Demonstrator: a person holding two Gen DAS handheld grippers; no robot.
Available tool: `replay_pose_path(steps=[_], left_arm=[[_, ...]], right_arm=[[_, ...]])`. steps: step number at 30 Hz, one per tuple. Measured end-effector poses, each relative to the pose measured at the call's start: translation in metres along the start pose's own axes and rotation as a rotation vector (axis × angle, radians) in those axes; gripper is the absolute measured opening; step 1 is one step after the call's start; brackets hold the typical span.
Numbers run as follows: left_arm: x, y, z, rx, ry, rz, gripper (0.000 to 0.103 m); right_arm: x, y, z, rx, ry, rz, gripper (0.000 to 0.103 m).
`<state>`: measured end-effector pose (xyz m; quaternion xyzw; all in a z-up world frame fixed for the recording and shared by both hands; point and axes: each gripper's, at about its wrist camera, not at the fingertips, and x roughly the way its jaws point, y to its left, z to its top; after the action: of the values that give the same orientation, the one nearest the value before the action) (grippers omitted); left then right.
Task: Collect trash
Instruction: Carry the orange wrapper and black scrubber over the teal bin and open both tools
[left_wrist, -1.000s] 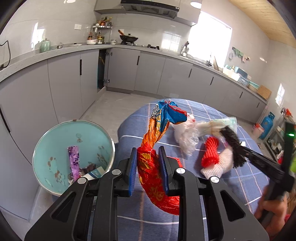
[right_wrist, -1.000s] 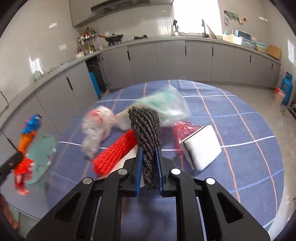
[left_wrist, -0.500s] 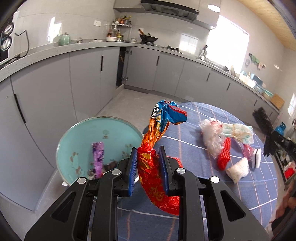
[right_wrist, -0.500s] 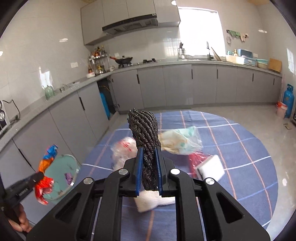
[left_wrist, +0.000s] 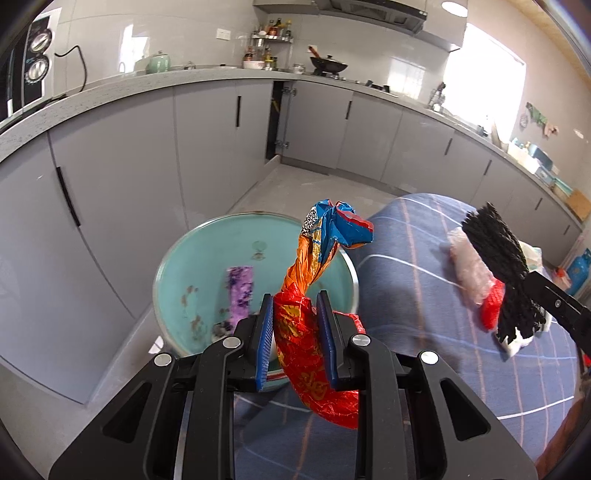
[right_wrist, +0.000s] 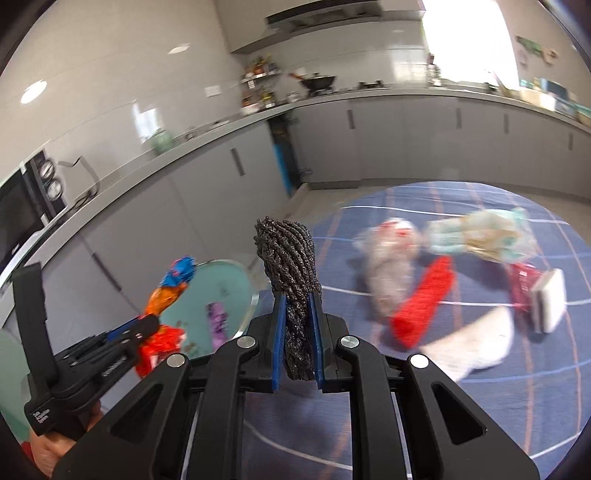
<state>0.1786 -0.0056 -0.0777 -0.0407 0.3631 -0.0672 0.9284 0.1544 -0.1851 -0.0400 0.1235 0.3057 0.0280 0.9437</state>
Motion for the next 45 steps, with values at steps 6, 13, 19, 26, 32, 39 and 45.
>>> replay_pose_path(steps=[6,13,19,26,32,39,45], left_arm=[[0.004,0.024,0.001,-0.038,0.018,0.037,0.024],[0.014,0.039,0.003,-0.055,0.034,0.061,0.024],[0.023,0.046,0.01,-0.054,0.036,0.073,0.024],[0.04,0.051,0.018,-0.053,0.055,0.083,0.024],[0.058,0.054,0.021,-0.052,0.09,0.091,0.024],[0.08,0.054,0.027,-0.05,0.126,0.098,0.024],[0.09,0.053,0.026,-0.031,0.142,0.118,0.029]], right_arm=[[0.018,0.04,0.002,-0.06,0.015,0.053,0.013],[0.042,0.065,0.002,-0.052,0.058,0.098,0.013],[0.06,0.082,0.003,-0.06,0.081,0.108,0.013],[0.085,0.093,0.003,-0.076,0.124,0.102,0.013],[0.112,0.092,0.003,-0.038,0.18,0.099,0.013],[0.138,0.094,0.001,-0.027,0.232,0.105,0.015],[0.146,0.094,0.0,-0.026,0.224,0.121,0.03]])
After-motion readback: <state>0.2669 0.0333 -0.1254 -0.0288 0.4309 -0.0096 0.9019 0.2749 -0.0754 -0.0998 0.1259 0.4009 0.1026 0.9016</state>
